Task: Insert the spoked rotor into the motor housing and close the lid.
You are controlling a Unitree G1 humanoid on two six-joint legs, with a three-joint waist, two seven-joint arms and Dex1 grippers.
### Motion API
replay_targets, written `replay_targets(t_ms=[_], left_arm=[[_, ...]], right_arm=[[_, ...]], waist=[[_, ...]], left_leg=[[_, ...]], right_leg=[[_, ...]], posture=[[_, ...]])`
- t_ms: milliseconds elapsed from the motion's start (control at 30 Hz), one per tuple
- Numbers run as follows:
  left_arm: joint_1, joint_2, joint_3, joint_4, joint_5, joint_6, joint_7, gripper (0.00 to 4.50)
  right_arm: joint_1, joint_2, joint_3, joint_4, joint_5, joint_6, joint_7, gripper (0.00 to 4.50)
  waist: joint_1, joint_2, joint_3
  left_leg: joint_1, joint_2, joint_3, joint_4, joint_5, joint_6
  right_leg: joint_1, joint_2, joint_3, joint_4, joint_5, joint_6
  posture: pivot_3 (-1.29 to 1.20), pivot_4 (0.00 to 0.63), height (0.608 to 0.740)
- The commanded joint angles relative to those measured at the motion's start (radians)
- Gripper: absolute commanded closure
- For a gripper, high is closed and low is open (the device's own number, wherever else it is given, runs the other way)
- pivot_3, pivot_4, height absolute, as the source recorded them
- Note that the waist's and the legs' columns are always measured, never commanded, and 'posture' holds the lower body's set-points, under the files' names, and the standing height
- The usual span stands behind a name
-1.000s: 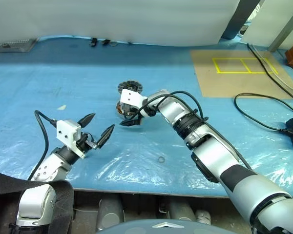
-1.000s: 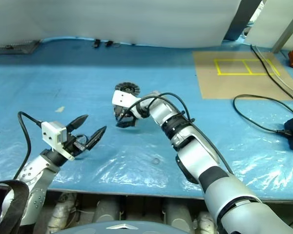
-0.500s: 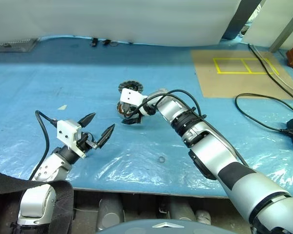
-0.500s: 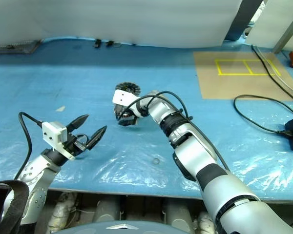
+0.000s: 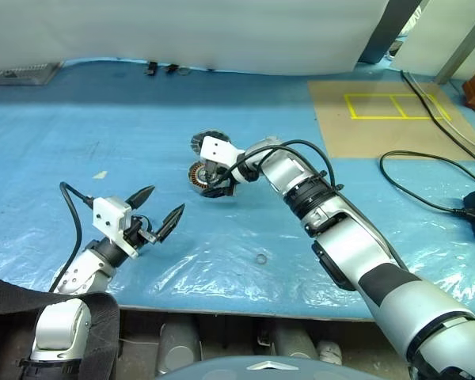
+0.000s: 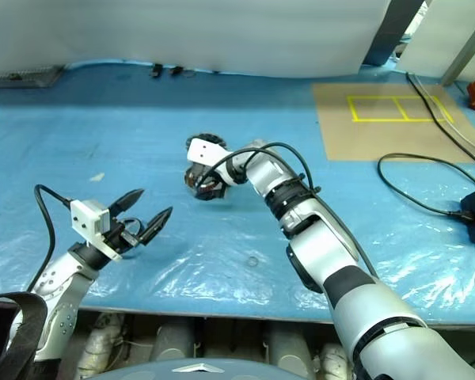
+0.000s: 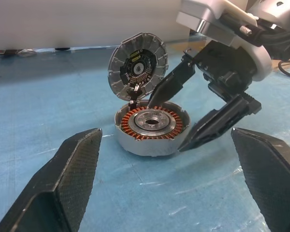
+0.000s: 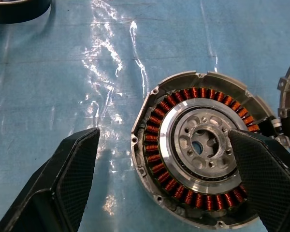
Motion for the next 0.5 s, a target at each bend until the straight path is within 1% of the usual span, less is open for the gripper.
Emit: replay_targets(t_ms=[33,367,500], left_arm=[[0.003,0.001,0.005,-0.036,-0.002,-0.015,0.0,0.0],[0.004,0.009,0.012,-0.07,-0.006,0.013,0.019,0.0],[-0.004,0.007,0.016,-0.071,-0.01,0.016,0.024,0.0]], right_arm=[[0.004,0.007,0.001,-0.047,0.003,0.008,0.007,0.03],[0.001,0.04,0.03,0.05,-0.029,-0.008,-0.002,0.03],[-0.008,0.043,0.062,0.119,-0.073,-0.066,-0.018,0.03]], waist=[[0.0,0.0,0.0],[0.0,0.0,0.0],[-0.001,0.0,0.0]], left_leg=[[0.0,0.0,0.0,0.0,0.0,0.0],[0.0,0.0,0.0,0.0,0.0,0.0],[0.002,0.001,0.001,0.0,0.0,0.0]], right_leg=[[0.0,0.0,0.0,0.0,0.0,0.0],[0.0,0.0,0.0,0.0,0.0,0.0],[0.0,0.0,0.0,0.001,0.0,0.0]], posture=[[0.0,0.15,0.74],[0.0,0.15,0.74],[0.0,0.15,0.74]])
